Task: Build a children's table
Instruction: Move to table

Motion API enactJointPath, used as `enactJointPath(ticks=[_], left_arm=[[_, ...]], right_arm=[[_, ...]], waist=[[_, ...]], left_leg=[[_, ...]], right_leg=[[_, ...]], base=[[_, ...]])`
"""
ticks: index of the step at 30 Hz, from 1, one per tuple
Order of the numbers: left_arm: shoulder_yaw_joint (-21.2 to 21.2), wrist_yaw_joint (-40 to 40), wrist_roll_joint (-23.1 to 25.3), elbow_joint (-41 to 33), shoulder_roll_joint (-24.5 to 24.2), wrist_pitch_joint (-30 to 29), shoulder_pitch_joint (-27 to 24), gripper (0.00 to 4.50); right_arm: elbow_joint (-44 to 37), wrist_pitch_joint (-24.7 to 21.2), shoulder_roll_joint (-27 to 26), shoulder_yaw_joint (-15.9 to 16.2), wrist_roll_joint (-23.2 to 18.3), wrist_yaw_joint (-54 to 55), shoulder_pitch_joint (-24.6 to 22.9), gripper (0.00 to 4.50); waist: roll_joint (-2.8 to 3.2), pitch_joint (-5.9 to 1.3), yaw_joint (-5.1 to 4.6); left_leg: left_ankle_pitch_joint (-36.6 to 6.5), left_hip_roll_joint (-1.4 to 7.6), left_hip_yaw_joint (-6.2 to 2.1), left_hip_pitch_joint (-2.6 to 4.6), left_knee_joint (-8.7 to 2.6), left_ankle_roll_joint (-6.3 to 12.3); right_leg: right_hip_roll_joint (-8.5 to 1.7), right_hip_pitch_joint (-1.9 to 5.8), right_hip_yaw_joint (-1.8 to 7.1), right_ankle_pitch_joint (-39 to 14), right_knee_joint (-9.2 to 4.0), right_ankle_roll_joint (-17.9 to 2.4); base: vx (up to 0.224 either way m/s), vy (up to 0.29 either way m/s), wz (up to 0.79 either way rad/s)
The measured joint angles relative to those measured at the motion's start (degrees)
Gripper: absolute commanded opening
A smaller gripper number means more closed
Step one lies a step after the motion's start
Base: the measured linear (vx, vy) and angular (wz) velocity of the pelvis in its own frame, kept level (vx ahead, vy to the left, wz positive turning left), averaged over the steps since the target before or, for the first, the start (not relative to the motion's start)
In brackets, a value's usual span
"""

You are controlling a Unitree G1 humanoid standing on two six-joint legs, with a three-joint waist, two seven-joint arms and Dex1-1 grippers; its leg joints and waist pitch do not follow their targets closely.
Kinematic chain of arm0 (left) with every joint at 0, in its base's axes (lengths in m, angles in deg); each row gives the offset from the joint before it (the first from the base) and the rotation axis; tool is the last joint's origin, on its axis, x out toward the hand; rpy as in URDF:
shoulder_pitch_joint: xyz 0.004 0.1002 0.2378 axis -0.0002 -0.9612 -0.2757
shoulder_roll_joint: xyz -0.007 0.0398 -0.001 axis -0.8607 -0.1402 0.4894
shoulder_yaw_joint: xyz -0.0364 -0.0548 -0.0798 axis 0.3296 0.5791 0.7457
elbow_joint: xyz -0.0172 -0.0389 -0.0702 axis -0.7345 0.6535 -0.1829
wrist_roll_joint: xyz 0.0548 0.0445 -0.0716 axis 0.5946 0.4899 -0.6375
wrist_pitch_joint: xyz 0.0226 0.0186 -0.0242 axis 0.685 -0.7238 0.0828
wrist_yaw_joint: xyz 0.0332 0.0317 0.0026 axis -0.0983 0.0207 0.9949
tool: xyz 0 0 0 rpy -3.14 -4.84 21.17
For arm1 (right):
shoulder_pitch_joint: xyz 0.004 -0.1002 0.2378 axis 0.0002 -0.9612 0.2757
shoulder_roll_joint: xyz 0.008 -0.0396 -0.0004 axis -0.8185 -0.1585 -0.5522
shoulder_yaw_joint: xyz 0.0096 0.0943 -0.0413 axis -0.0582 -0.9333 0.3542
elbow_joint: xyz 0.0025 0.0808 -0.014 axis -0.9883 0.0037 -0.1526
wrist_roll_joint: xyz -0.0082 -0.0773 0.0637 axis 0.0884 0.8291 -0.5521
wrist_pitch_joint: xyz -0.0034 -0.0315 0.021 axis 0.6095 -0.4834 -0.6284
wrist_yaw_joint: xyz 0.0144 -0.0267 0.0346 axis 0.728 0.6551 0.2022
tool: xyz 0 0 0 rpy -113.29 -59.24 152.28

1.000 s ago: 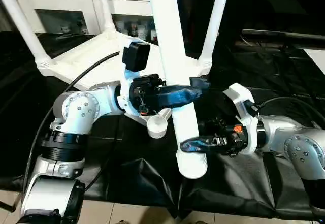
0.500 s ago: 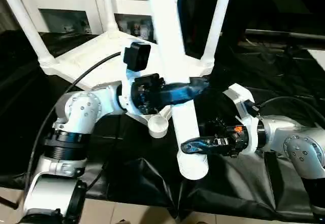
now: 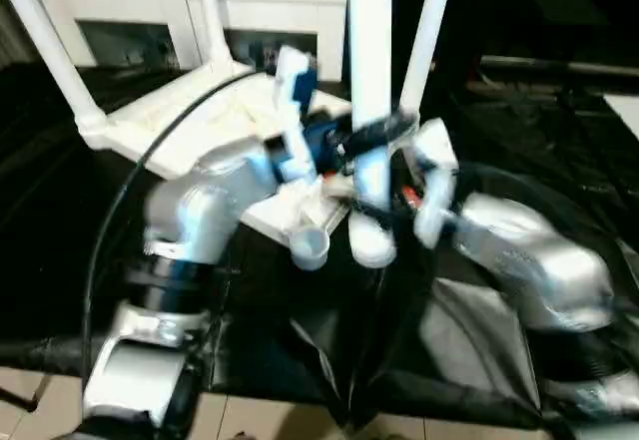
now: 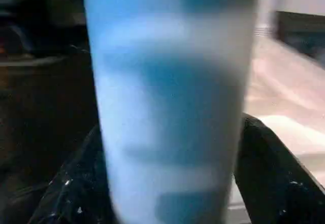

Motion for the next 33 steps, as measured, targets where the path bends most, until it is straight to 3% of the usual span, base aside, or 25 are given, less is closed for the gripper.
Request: enactJointPath(ticks=[3, 7, 9, 17, 26, 27, 30, 33], left_arm=[[-0.41, 5.53, 4.13, 0.4, 0.44, 1.78, 0.59, 1.86], [-0.65, 8.18, 6.19, 0.93, 0.86, 2.54, 1.44, 1.86], [-0.64, 8.65, 6.96, 1.22, 1.14, 3.32, 1.44, 1.86], [-0.63, 9.05, 7.73, 1.27, 1.5, 4.12, 1.43, 1.86], [-0.69, 8.61, 7.78, 1.2, 1.38, 3.68, 1.26, 1.86], [-0.76, 7.6, 7.29, 0.92, 0.83, 2.87, 1.19, 2.42], [1.17, -0.05, -0.95, -1.31, -1.32, -4.1, 0.43, 2.56], [2.24, -5.89, -5.01, -1.76, -2.83, -5.45, -0.23, 2.92]], right_arm=[[1.89, 1.2, -2.35, 0.18, 2.51, 5.03, 0.18, 3.03], [2.8, 1.92, -3.82, 0.29, 4.52, 7.19, 1.05, 3.03], [3.45, 2.28, -4.38, 0.27, 4.94, 7.64, 1.05, 2.65], [4.07, 3.65, -5.01, 0.59, 5.42, 7.68, 1.07, 2.02], [4.67, 3.8, -4.69, 0.67, 5.47, 5.89, 1.27, 1.93], [4.92, 3.79, -4.15, 0.67, 5.13, 4.55, 1.28, 1.93], [3.99, 2.92, -0.47, 0.05, 0.12, -4.1, 0.22, 1.93], [2.03, 1.94, 2.27, -0.2, -3.3, -11.12, -0.4, 1.9]], waist=[[0.0, 0.0, -0.01], [-0.01, 0.01, 0.0], [-0.01, 0.01, 0.0], [-0.01, 0.01, -0.01], [-0.01, 0.01, 0.0], [-0.01, 0.01, 0.01], [0.0, 0.01, 0.11], [-0.01, 0.01, 0.16]], left_leg=[[0.0, 0.0, -0.03, -0.16, 0.0, 0.01], [-0.02, 0.0, -0.01, -0.15, -0.01, 0.04], [-0.01, 0.0, -0.01, -0.15, 0.0, 0.03], [0.01, 0.0, -0.01, -0.12, 0.0, 0.04], [0.01, 0.0, -0.01, -0.13, 0.0, 0.04], [0.01, 0.0, -0.01, -0.13, 0.0, 0.04], [-0.01, 0.0, 0.06, -0.13, -0.01, 0.06], [0.0, 0.01, 0.06, -0.13, -0.01, 0.09]], right_leg=[[0.0, -0.16, -0.03, 0.0, -0.01, 0.0], [0.0, -0.14, -0.03, 0.0, -0.04, -0.01], [0.0, -0.13, -0.03, 0.0, -0.03, -0.01], [0.0, -0.12, -0.02, 0.0, 0.01, -0.01], [0.0, -0.12, -0.02, 0.0, 0.01, -0.01], [0.0, -0.12, -0.02, 0.0, 0.01, -0.01], [0.0, -0.14, -0.02, -0.01, 0.01, -0.03], [0.0, -0.14, -0.03, -0.01, 0.01, -0.03]], base=[[0.0, 0.0, 0.0], [0.0, 0.0, 0.0], [0.0, 0.0, 0.0], [0.0, 0.0, 0.0], [0.0, 0.0, 0.0], [0.0, 0.0, 0.0], [0.0, 0.0, 0.0], [0.0, 0.0, 0.0]])
